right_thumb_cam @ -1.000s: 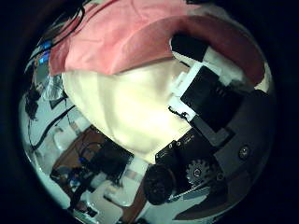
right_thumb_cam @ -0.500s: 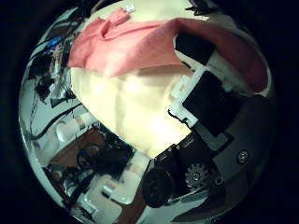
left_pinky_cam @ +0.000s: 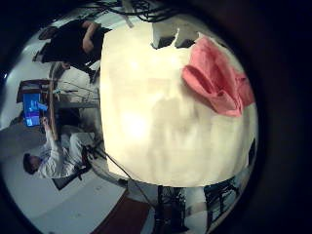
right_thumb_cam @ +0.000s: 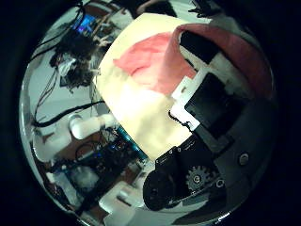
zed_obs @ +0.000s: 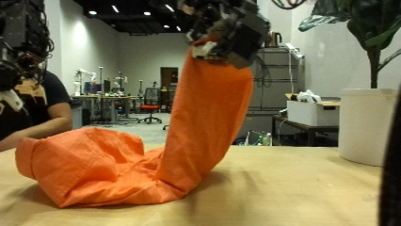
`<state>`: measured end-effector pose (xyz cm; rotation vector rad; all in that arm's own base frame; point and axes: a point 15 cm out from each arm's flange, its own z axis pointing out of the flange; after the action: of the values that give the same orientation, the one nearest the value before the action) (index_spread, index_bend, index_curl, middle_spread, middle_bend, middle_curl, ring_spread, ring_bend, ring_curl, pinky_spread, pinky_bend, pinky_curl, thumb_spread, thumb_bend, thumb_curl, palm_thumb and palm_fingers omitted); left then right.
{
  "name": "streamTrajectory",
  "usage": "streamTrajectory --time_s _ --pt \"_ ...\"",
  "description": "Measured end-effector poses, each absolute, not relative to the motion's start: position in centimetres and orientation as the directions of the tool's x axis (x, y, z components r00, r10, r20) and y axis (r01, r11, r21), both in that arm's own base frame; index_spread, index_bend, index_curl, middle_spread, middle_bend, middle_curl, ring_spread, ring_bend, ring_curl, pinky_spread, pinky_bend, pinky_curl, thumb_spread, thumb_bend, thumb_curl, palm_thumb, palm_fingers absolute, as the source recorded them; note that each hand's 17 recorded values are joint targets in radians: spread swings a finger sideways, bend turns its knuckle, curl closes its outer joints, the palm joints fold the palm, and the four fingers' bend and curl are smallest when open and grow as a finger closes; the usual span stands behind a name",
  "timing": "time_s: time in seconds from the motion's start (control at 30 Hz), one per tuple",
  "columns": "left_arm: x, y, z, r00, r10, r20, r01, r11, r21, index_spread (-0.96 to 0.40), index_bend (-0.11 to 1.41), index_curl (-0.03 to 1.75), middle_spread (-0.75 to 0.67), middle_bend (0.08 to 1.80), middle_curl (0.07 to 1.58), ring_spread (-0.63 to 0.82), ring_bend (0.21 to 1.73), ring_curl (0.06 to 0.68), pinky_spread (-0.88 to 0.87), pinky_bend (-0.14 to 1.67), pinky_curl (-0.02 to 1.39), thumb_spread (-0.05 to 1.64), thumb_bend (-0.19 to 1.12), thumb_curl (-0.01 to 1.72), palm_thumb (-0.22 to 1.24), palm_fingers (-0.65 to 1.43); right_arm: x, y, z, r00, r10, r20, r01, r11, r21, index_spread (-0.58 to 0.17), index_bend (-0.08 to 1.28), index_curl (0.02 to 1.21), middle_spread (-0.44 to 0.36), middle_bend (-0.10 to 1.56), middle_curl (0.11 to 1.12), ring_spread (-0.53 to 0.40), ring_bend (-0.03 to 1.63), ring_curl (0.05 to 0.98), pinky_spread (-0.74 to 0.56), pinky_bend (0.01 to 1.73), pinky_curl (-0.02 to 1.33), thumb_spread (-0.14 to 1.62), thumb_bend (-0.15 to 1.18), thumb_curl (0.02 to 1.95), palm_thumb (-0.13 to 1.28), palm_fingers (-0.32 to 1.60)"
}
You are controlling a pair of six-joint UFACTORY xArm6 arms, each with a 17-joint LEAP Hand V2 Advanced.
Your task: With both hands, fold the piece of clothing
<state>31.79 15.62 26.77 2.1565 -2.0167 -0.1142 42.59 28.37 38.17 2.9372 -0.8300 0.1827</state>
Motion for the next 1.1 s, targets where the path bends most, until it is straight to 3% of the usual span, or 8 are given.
streamTrajectory --time_s 0.13,0.37,0.53,0.8,0.93,0.97,1.0,1.1 --pt "30.7 16.4 26.3 0.093 -0.991 0.091 -0.98 -0.075 0.183 0.18 0.15 0.28 0.34 0.19 0.31 0.54 0.47 0.215 0.5 0.35 0.32 1.13 -0.01 0.33 0.59 -0.01 40.7 34.6 34.8 0.904 -0.402 0.144 -0.415 -0.908 0.067 -0.25 1.05 0.85 -0.123 1.3 0.79 -0.227 1.32 0.749 -0.28 1.21 0.83 1.15 0.07 0.88 1.13 1.09" --pt "28.5 19.1 25.5 0.147 -0.986 0.084 -0.973 -0.128 0.193 0.16 0.16 0.28 0.34 0.19 0.31 0.54 0.47 0.216 0.5 0.35 0.32 1.15 -0.01 0.33 0.61 -0.01 40.0 41.0 31.7 0.938 -0.302 0.172 -0.309 -0.951 0.018 -0.251 1.05 0.85 -0.123 1.3 0.8 -0.229 1.31 0.759 -0.26 1.21 0.85 1.16 0.06 0.93 1.11 1.09" --pt "26.7 20.5 24.9 0.172 -0.981 0.086 -0.967 -0.152 0.205 0.16 0.16 0.28 0.34 0.19 0.31 0.54 0.47 0.216 0.5 0.35 0.32 1.15 -0.02 0.33 0.62 -0.01 40.9 43.8 31.0 0.938 -0.279 0.207 -0.275 -0.96 -0.049 -0.253 1.05 0.85 -0.124 1.3 0.8 -0.228 1.31 0.763 -0.26 1.2 0.85 1.18 0.05 0.95 1.11 1.09" --pt "24.3 22.0 24.9 0.214 -0.973 0.081 -0.96 -0.195 0.2 0.16 0.17 0.29 0.33 0.19 0.3 0.55 0.46 0.216 0.5 0.35 0.31 1.15 -0.01 0.34 0.65 0.0 43.4 46.1 29.8 0.928 -0.286 0.237 -0.261 -0.956 -0.135 -0.255 1.05 0.86 -0.124 1.29 0.8 -0.228 1.31 0.768 -0.27 1.19 0.86 1.19 0.04 0.98 1.09 1.09" --pt "23.4 22.4 24.7 0.224 -0.971 0.081 -0.958 -0.204 0.2 0.17 0.17 0.3 0.33 0.19 0.3 0.55 0.46 0.213 0.5 0.35 0.31 1.15 -0.01 0.35 0.68 0.0 45.3 46.5 28.5 0.921 -0.3 0.249 -0.264 -0.95 -0.169 -0.258 1.03 0.86 -0.129 1.28 0.8 -0.224 1.31 0.763 -0.29 1.17 0.84 1.22 -0.02 0.96 0.98 1.08" --pt "23.2 22.4 24.6 0.225 -0.971 0.082 -0.957 -0.204 0.205 0.17 0.17 0.3 0.33 0.19 0.3 0.55 0.45 0.213 0.5 0.34 0.31 1.15 -0.01 0.35 0.68 0.0 46.0 46.4 27.9 0.918 -0.307 0.25 -0.27 -0.947 -0.173 -0.267 1.0 0.85 -0.132 1.25 0.79 -0.224 1.3 0.747 -0.31 1.13 0.82 1.24 -0.06 0.92 0.85 1.04" --pt "23.2 22.3 24.6 0.225 -0.971 0.083 -0.957 -0.204 0.205 0.17 0.17 0.3 0.33 0.19 0.3 0.55 0.45 0.212 0.5 0.34 0.31 1.14 -0.01 0.36 0.69 0.0 46.4 46.3 27.9 0.916 -0.313 0.251 -0.275 -0.945 -0.177 -0.271 0.98 0.85 -0.137 1.25 0.79 -0.227 1.29 0.743 -0.33 1.12 0.82 1.25 -0.06 0.91 0.83 1.03" --pt "22.9 22.0 24.2 0.224 -0.971 0.087 -0.956 -0.201 0.214 0.18 0.17 0.3 0.33 0.19 0.3 0.55 0.45 0.211 0.5 0.34 0.31 1.14 -0.02 0.36 0.7 0.01 47.8 45.3 27.8 0.906 -0.342 0.25 -0.299 -0.934 -0.192 -0.317 0.81 0.83 -0.164 1.15 0.76 -0.263 1.26 0.717 -0.47 1.0 0.76 1.31 -0.02 0.82 0.73 0.69"
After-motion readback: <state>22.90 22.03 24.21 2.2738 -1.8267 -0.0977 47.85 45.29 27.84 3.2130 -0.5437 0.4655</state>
